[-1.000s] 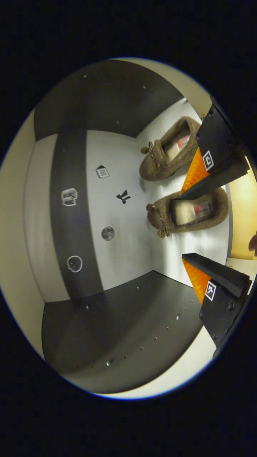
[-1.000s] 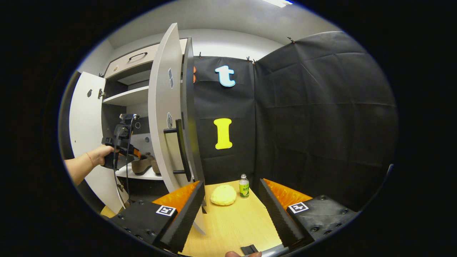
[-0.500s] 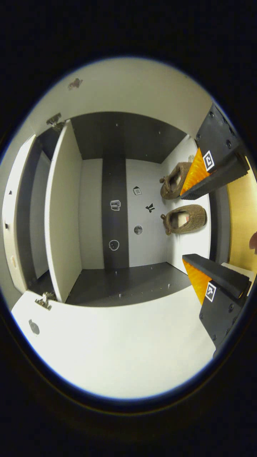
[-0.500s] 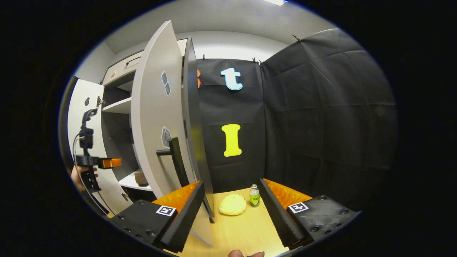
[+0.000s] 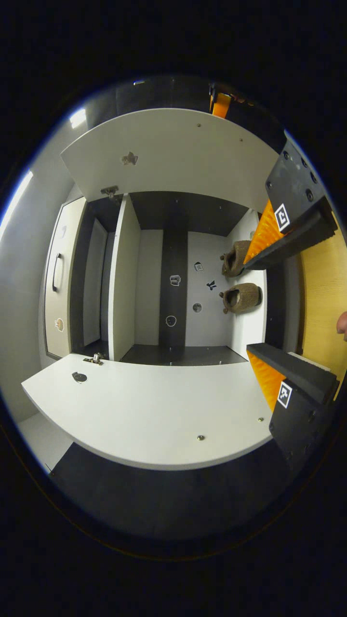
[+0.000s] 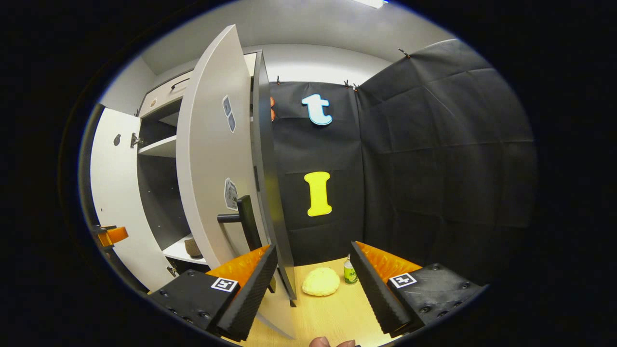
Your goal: Grab one shoe with the right hand and put it into the shoe cabinet, grab the other shoe with the left hand and put it into the shoe cabinet; then close the right door with the right hand and the left door with the left hand.
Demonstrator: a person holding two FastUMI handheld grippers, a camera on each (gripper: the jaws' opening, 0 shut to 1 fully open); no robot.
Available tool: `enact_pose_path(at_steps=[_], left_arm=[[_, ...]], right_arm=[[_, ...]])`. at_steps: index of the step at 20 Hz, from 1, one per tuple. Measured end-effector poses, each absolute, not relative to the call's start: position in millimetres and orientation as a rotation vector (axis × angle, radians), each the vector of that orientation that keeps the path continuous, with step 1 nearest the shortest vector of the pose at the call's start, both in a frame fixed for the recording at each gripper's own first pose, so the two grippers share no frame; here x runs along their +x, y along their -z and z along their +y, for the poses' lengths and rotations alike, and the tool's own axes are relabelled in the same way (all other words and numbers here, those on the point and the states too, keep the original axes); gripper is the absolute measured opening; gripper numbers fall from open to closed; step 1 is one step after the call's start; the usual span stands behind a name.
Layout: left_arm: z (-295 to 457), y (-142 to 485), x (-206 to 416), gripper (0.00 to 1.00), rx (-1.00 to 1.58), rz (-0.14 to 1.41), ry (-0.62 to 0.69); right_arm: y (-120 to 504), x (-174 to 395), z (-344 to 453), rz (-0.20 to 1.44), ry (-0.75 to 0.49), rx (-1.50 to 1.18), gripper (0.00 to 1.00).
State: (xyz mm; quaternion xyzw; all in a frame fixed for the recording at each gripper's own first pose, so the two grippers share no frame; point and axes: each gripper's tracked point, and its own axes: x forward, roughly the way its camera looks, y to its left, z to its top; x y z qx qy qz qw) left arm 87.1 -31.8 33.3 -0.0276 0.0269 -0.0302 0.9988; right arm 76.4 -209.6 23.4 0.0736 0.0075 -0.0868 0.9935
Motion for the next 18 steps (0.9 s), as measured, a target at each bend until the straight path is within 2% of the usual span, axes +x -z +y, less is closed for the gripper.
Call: enact_pose_path(at_steps=[5,7,8,11,18], left_arm=[[-25.3,-19.3,43.4,0.96,-0.033,0.067,0.091],[-20.1,-16.9,33.1,0.97,-0.022,0.069,0.098],[-15.6,-16.5,28.7,0.97,-0.015,0.066,0.095],[1.9,-18.2,18.9,0.97,0.001,0.054,0.076],[31.7,-7.1,9.4,0.97,-0.006,0.071,0.056]], right_arm=[[-23.8,72.9,-197.1,-0.009,0.239,0.155,0.98],[-22.9,70.9,-180.5,-0.006,0.223,0.174,1.0],[-22.2,70.2,-172.1,-0.004,0.209,0.18,0.98],[-22.0,70.8,-151.4,-0.009,0.19,0.17,1.0],[-20.1,83.6,-92.9,0.009,0.102,0.196,0.98]])
